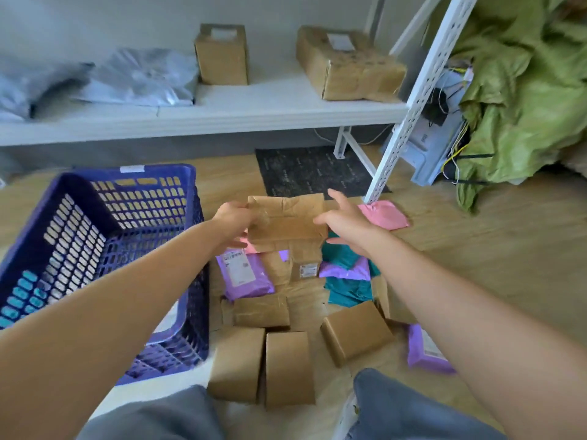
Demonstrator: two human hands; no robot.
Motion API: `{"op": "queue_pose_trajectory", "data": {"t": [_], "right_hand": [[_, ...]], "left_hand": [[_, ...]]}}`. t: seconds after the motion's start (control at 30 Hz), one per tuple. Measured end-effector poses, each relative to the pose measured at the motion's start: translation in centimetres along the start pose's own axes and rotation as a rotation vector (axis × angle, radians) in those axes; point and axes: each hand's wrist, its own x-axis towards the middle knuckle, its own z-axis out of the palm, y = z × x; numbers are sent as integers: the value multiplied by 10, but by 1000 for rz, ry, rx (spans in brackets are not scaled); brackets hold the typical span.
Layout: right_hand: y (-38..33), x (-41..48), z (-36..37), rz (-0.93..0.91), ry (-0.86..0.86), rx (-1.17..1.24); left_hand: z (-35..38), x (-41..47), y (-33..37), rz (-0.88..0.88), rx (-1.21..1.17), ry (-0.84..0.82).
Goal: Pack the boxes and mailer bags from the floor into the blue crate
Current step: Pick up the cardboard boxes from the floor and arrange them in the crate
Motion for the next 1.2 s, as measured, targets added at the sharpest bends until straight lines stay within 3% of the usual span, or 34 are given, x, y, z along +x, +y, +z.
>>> {"op": "queue_pose_trajectory", "data": {"t": [0.23,0.53,0.97,1.2], "right_hand": [[-40,-25,59,-155,-21,-4],[-60,-42,156,-267,-69,-70],[-43,-13,274,-160,-172,-3],[-25,7,313,-51,-314,31]], "left_hand": [[-75,-45,-4,60,-75,143],[-159,-74,-59,-7,-259,323],[-213,-64,-135,-73,-362,519],[-221,-42,-158,-72,-599,533]]}}
